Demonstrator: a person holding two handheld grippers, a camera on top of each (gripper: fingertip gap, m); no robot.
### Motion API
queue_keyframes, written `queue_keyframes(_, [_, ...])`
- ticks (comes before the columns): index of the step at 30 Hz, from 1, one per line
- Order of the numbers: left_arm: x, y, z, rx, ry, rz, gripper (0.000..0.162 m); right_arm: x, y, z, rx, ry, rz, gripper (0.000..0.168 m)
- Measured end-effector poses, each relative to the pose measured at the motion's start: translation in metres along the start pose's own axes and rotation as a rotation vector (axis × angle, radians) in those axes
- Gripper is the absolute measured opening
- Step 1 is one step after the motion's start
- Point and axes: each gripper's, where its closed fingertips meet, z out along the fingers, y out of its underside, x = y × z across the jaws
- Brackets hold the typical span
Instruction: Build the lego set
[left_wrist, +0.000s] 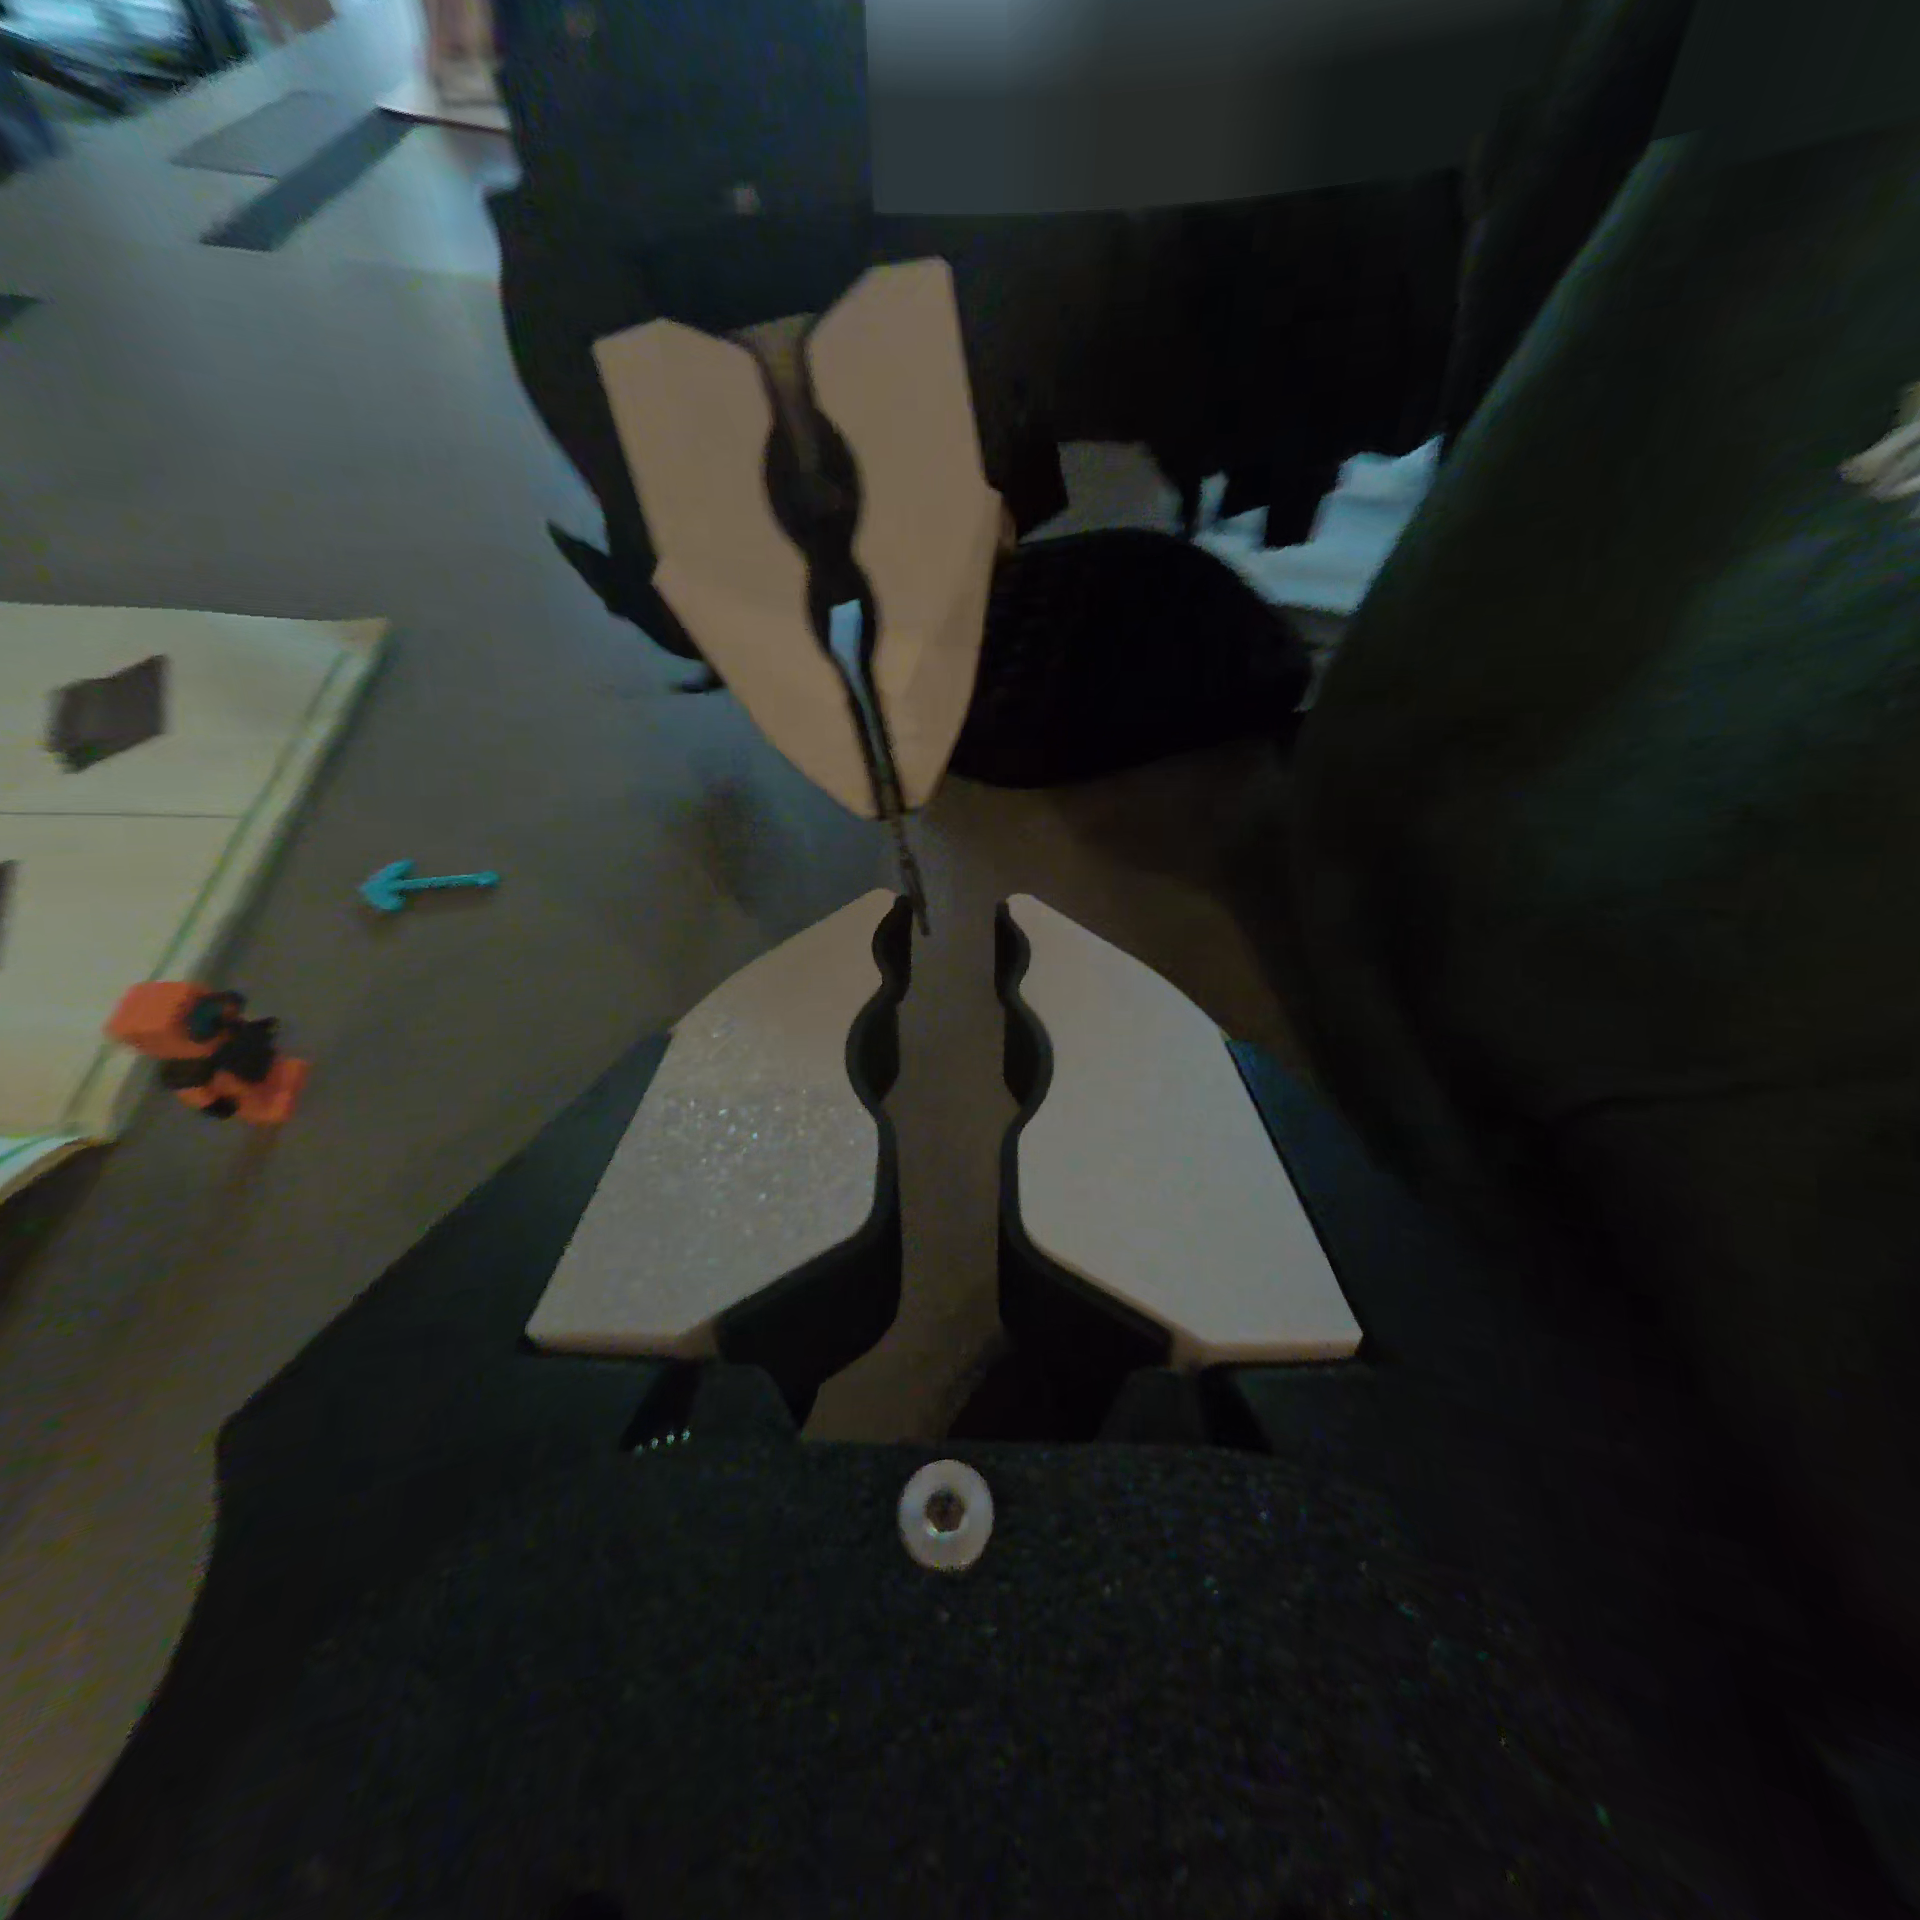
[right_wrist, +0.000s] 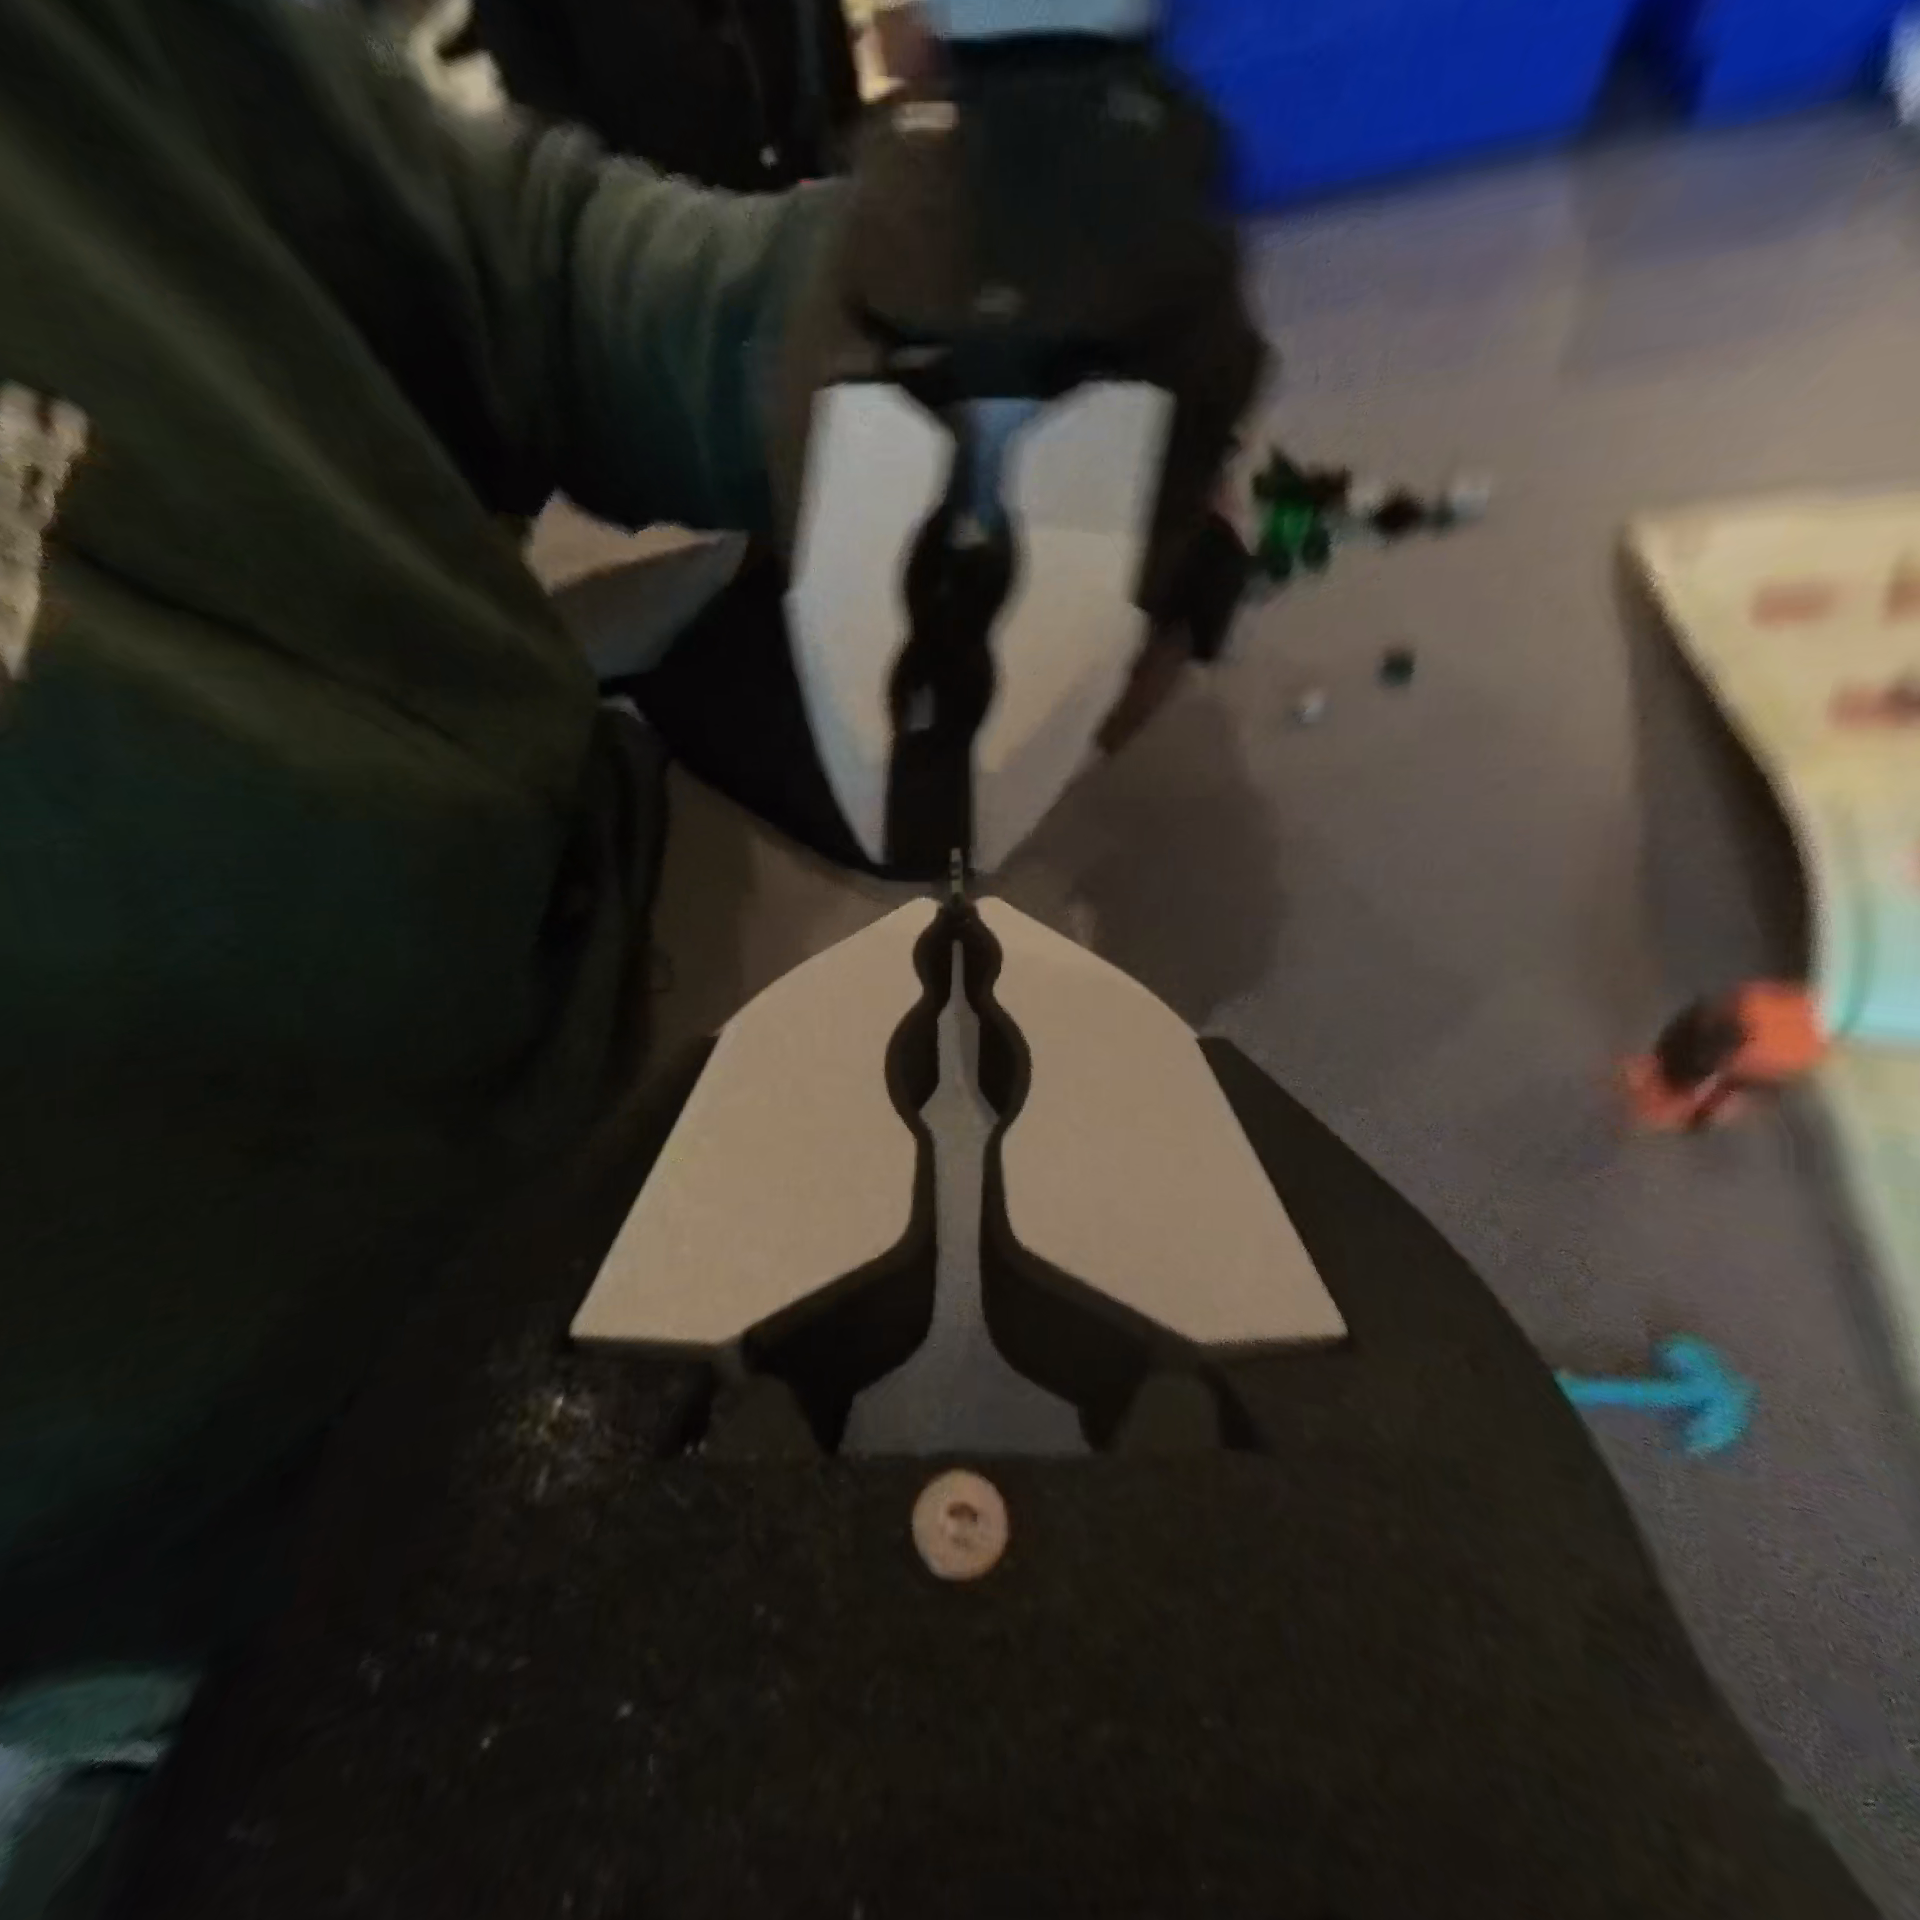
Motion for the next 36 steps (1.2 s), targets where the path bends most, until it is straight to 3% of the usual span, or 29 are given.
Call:
queue_keyframes(5, [-0.013,0.005,0.007,-0.070,-0.232,0.180,0.015,0.010,-0.009,-0.007,0.122,-0.171,0.453,0.001])
queue_keyframes(8, [-0.015,0.004,0.007,-0.084,-0.332,0.258,0.014,0.013,-0.008,-0.009,0.158,-0.238,0.598,0.001])
queue_keyframes(12, [-0.018,0.003,0.005,-0.080,-0.404,0.257,0.011,0.010,-0.006,-0.006,0.173,-0.296,0.660,0.001])
queue_keyframes(17, [-0.014,0.001,0.005,-0.035,-0.376,0.189,0.008,0.007,-0.004,-0.004,0.176,-0.342,0.703,0.001])
queue_keyframes(36, [-0.022,0.012,0.004,-0.018,-0.326,-0.024,0.006,0.020,0.000,0.006,0.109,-0.297,0.679,0.001])
